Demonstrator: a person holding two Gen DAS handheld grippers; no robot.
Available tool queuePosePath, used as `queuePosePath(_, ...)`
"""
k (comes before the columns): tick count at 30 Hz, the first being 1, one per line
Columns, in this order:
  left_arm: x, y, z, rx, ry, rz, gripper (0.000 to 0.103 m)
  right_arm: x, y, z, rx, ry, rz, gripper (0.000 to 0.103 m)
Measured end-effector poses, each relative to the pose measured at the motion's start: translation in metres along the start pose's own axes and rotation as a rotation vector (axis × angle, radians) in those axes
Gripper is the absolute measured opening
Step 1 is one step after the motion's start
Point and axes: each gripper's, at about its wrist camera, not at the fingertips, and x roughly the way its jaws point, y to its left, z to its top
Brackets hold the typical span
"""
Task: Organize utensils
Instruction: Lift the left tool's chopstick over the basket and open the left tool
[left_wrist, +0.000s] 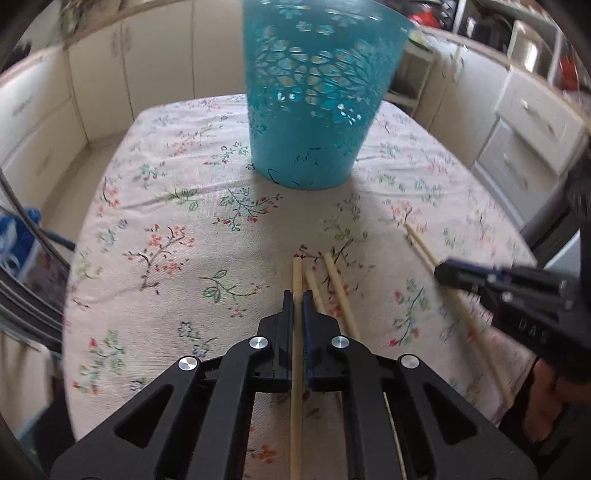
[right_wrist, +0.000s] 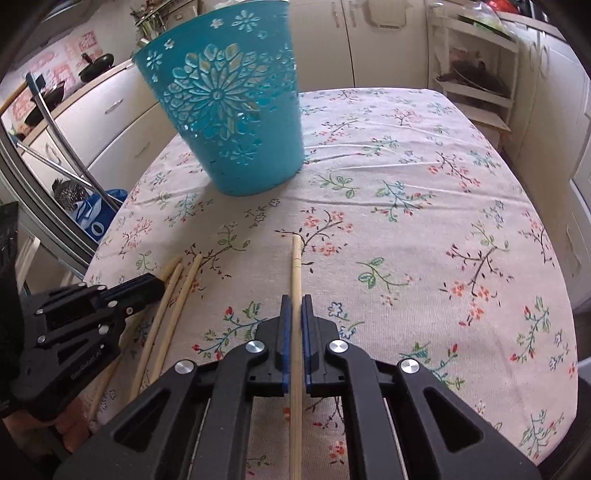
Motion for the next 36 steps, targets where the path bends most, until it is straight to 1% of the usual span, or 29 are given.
queuePosePath(1,0.0,0.003,0.001,-0.029,-0.002,-0.005,0.005,0.0,0.0,0.0,-0.004,0.009,0.001,0.007)
queuePosePath(2,0.0,0.004,0.001,-0.042,-0.002,-0.007,0.005,-0.001,0.0,0.0,-0.011,0.01,0.0,0.01)
queuePosePath(3,0.0,0.006,0.0,-0.053,0.002,-0.012,0.005,-0.001,0.001,0.001,-0.023,0.011,-0.001,0.024)
queuePosePath(4,-0.001,0.008,-0.001,-0.058,0.007,-0.013,0.005,-0.002,0.002,0.002,-0.041,0.008,-0.005,0.034)
queuePosePath(6,-0.003,0.012,-0.003,-0.066,0.017,-0.009,0.005,-0.001,0.005,0.004,-0.078,0.003,-0.02,0.035)
queuePosePath(8,-0.005,0.014,-0.004,-0.065,0.026,-0.008,0.006,0.003,0.005,0.004,-0.088,0.019,-0.011,0.035)
queuePosePath(10,-0.007,0.014,-0.004,-0.058,0.032,-0.007,0.012,0.003,0.007,0.005,-0.104,0.011,-0.021,0.035)
queuePosePath(12,-0.007,0.012,-0.004,-0.036,0.035,0.0,0.014,0.004,0.01,0.004,-0.115,0.009,-0.026,0.035)
queuePosePath(13,-0.007,0.01,-0.003,-0.025,0.037,0.006,0.015,0.004,0.011,0.003,-0.122,0.007,-0.03,0.033)
queuePosePath(14,-0.007,0.007,-0.003,-0.013,0.041,0.014,0.018,0.004,0.012,0.003,-0.135,0.004,-0.044,0.028)
queuePosePath(16,-0.008,0.003,-0.003,0.008,0.046,0.037,0.03,0.004,0.012,0.002,-0.155,0.002,-0.063,0.014)
queuePosePath(17,-0.008,0.0,-0.004,0.026,0.049,0.053,0.03,0.004,0.011,0.001,-0.152,0.003,-0.062,0.01)
queuePosePath(18,-0.008,-0.003,-0.005,0.046,0.047,0.066,0.03,0.003,0.009,0.001,-0.15,0.005,-0.06,0.007)
queuePosePath(19,-0.008,-0.005,-0.006,0.066,0.044,0.078,0.025,0.003,0.008,0.001,-0.146,0.006,-0.055,0.006)
queuePosePath(20,-0.007,-0.007,-0.006,0.088,0.039,0.088,0.017,0.003,0.006,0.001,-0.134,0.006,-0.047,0.006)
queuePosePath(21,-0.007,-0.007,-0.006,0.092,0.036,0.086,0.005,0.002,0.004,0.001,-0.121,0.006,-0.041,0.006)
queuePosePath(24,-0.004,-0.002,-0.002,0.064,0.019,0.051,0.005,-0.002,0.0,0.003,-0.076,-0.017,0.0,0.006)
queuePosePath(25,-0.004,-0.001,-0.001,0.051,0.015,0.038,0.005,-0.005,0.0,0.003,-0.069,-0.026,0.002,0.006)
queuePosePath(27,-0.005,0.0,0.0,0.035,0.017,0.036,0.005,-0.006,0.002,0.004,-0.075,-0.018,0.004,0.006)
queuePosePath(29,-0.005,0.002,0.0,0.027,0.038,0.046,0.006,-0.004,0.004,0.004,-0.1,0.002,-0.013,0.011)
queuePosePath(30,-0.006,0.002,-0.001,0.03,0.04,0.043,0.008,-0.003,0.006,0.004,-0.116,0.011,-0.018,0.016)
queuePosePath(31,-0.006,0.001,-0.002,0.04,0.041,0.046,0.009,0.0,0.008,0.003,-0.135,0.023,-0.027,0.017)
queuePosePath(33,-0.005,-0.003,-0.003,0.078,0.037,0.066,0.009,0.003,0.01,0.001,-0.169,0.018,-0.047,0.016)
queuePosePath(35,-0.003,-0.006,-0.002,0.102,0.034,0.068,0.005,0.003,0.013,0.001,-0.181,0.013,-0.064,0.008)
queuePosePath(36,-0.003,-0.006,-0.001,0.102,0.039,0.051,0.005,0.003,0.01,0.002,-0.164,0.014,-0.048,0.006)
